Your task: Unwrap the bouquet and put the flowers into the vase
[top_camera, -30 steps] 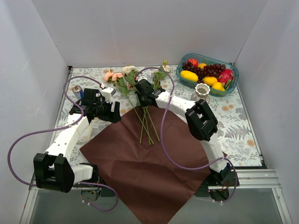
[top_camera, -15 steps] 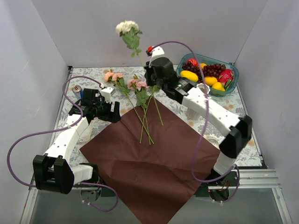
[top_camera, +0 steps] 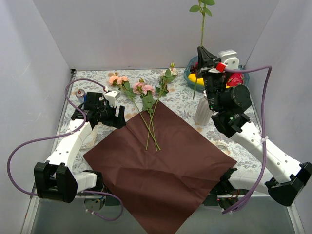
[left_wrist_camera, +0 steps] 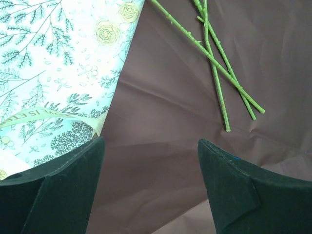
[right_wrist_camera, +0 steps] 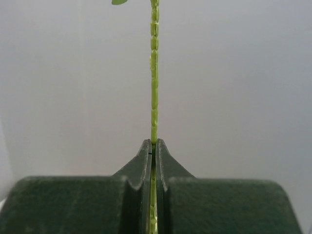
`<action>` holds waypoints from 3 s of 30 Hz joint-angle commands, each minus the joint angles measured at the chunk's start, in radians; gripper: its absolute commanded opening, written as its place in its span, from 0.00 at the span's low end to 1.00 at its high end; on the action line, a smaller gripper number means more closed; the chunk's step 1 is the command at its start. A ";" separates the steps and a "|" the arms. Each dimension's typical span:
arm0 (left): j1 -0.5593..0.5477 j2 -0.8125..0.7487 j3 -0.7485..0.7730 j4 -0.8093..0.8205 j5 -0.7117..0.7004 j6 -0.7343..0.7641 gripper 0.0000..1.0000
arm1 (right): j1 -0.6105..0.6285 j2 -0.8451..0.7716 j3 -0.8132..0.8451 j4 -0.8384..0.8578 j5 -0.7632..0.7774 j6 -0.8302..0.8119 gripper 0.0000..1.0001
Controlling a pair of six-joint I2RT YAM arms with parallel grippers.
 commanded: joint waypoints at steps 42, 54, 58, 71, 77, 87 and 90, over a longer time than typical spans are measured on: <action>0.004 0.013 0.114 -0.063 0.044 0.064 0.77 | -0.402 -0.004 -0.393 0.587 -0.148 0.059 0.01; 0.004 0.027 0.132 -0.053 0.053 0.058 0.78 | -0.402 -0.093 -0.567 0.540 -0.135 0.114 0.10; 0.004 0.021 0.134 -0.053 0.058 0.056 0.78 | -0.402 -0.144 -0.620 0.515 -0.116 0.120 0.37; 0.004 -0.008 0.118 -0.046 0.075 0.038 0.79 | -0.394 -0.302 -0.550 0.210 -0.234 0.166 0.82; 0.004 0.009 0.111 -0.021 0.063 0.013 0.81 | -0.051 -0.215 -0.424 0.026 -0.043 -0.101 0.92; 0.022 0.043 0.137 -0.024 0.027 -0.039 0.82 | 0.172 0.151 -0.125 -0.346 0.059 0.080 0.96; 0.041 0.036 0.126 -0.013 0.038 -0.033 0.82 | 0.175 0.308 0.010 -0.499 0.071 0.200 0.90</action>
